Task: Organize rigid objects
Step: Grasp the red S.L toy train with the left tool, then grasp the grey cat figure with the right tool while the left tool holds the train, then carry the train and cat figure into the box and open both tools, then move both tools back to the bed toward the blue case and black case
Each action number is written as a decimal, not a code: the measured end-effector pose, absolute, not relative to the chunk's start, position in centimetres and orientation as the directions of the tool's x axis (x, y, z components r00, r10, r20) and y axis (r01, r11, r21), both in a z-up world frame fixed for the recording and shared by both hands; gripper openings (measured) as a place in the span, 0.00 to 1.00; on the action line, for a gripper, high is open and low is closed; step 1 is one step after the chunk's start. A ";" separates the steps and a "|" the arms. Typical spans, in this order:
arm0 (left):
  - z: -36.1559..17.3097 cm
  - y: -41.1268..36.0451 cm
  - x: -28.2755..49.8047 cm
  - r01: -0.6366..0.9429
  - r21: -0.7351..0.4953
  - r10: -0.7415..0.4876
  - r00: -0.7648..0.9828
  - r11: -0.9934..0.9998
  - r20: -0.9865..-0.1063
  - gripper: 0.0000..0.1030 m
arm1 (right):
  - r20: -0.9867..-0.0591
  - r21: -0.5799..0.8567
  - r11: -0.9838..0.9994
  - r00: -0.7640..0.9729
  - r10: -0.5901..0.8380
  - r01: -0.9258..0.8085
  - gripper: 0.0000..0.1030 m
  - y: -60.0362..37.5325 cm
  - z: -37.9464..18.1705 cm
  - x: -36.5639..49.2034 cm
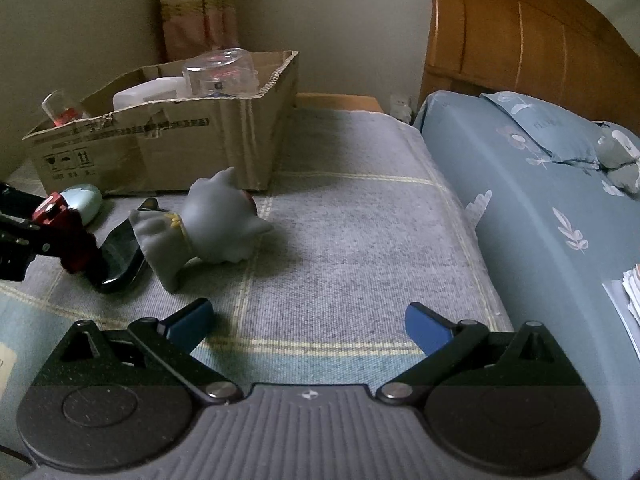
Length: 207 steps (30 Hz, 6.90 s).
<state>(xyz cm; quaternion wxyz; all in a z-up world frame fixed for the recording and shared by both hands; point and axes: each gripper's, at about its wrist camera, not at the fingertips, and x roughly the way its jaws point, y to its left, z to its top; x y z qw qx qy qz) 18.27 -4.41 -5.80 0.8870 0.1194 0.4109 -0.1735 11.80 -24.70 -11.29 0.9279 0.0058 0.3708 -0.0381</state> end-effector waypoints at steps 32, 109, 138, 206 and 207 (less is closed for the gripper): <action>-7.7 -1.4 14.8 0.430 0.054 -0.217 0.557 0.901 -0.802 0.59 | -0.713 -0.021 0.998 0.699 -0.059 0.062 1.00 -24.0 -11.2 10.9; -0.9 0.5 16.6 0.463 0.034 -0.280 0.591 0.886 -0.757 0.47 | -0.700 -0.062 0.869 0.642 0.313 -0.491 0.76 -19.8 -0.1 15.5; 5.7 1.9 35.6 0.375 0.103 -0.210 0.702 0.921 -0.681 0.47 | -0.695 -0.050 0.903 0.664 0.275 -0.427 1.00 -14.4 3.0 27.8; 0.4 3.6 17.4 0.235 -0.014 -0.181 0.708 0.972 -0.682 0.98 | -0.786 -0.023 0.994 0.616 0.047 -0.105 1.00 -14.0 -11.1 16.4; 0.2 3.7 17.5 0.232 -0.024 -0.185 0.706 0.972 -0.683 0.98 | -0.781 -0.023 0.993 0.622 0.054 -0.115 1.00 -14.2 -11.1 16.2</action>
